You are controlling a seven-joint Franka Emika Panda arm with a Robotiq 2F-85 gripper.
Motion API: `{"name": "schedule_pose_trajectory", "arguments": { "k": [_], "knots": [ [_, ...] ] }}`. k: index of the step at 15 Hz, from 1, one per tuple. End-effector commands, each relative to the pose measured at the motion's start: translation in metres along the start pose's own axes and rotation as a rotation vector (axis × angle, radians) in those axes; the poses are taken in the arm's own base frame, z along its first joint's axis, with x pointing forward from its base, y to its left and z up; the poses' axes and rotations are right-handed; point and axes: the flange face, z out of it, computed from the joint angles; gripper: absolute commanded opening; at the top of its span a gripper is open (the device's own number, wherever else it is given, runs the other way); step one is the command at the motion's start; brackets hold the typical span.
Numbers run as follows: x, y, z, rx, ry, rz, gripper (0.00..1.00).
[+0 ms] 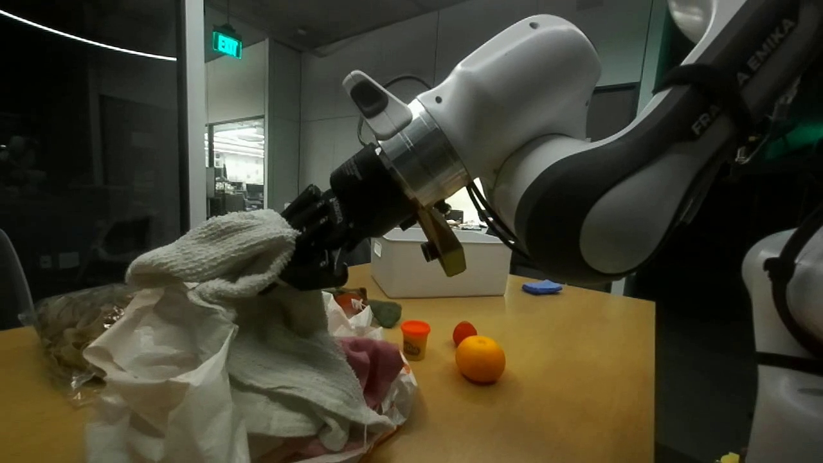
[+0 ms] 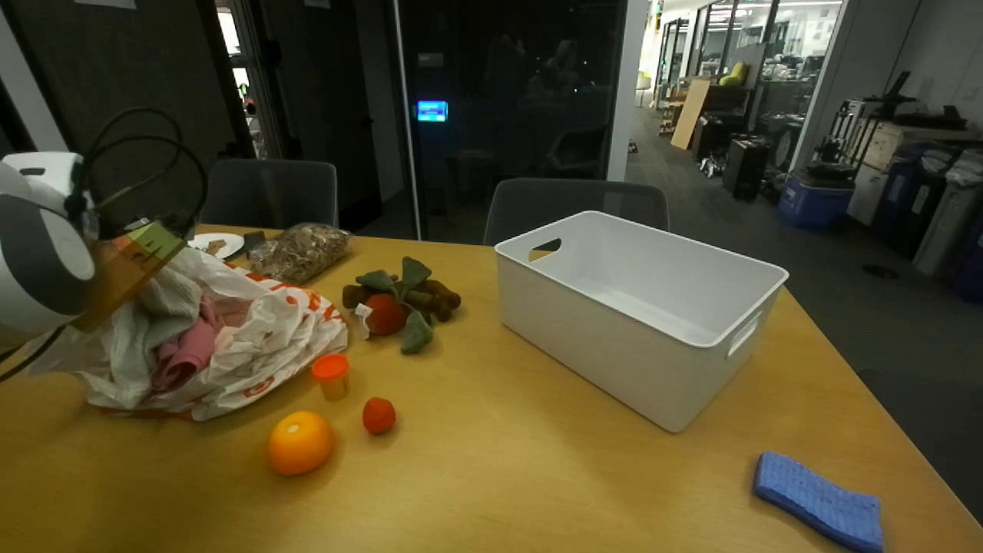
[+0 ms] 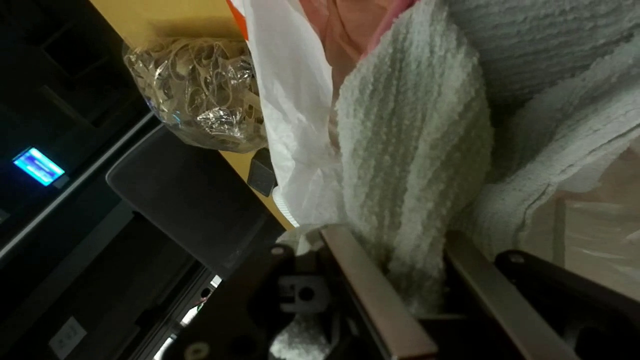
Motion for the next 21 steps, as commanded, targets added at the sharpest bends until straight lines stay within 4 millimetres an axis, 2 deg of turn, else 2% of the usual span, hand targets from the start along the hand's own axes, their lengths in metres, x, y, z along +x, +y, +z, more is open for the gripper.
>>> {"name": "schedule_pose_trajectory", "arguments": {
  "k": [1, 2, 3, 6, 9, 11, 13, 15, 16, 19, 21],
  "knots": [
    [0.003, 0.013, -0.013, -0.054, 0.006, 0.049, 0.05],
    [0.000, 0.018, -0.014, -0.064, -0.008, 0.066, 0.05],
    [-0.017, 0.030, -0.011, -0.069, -0.040, 0.087, 0.05],
    [-0.056, 0.037, 0.005, -0.028, -0.188, 0.148, 0.05],
    [-0.100, 0.021, 0.033, 0.097, -0.373, 0.184, 0.05],
    [-0.117, 0.002, 0.052, 0.200, -0.435, 0.187, 0.05],
    [-0.116, -0.008, 0.060, 0.264, -0.420, 0.167, 0.05],
    [-0.103, 0.003, 0.049, 0.276, -0.377, 0.134, 0.05],
    [-0.099, 0.014, 0.040, 0.251, -0.356, 0.106, 0.05],
    [-0.095, 0.039, 0.026, 0.170, -0.317, 0.026, 0.05],
    [-0.087, 0.048, 0.012, 0.130, -0.301, -0.015, 0.05]
  ]
}}
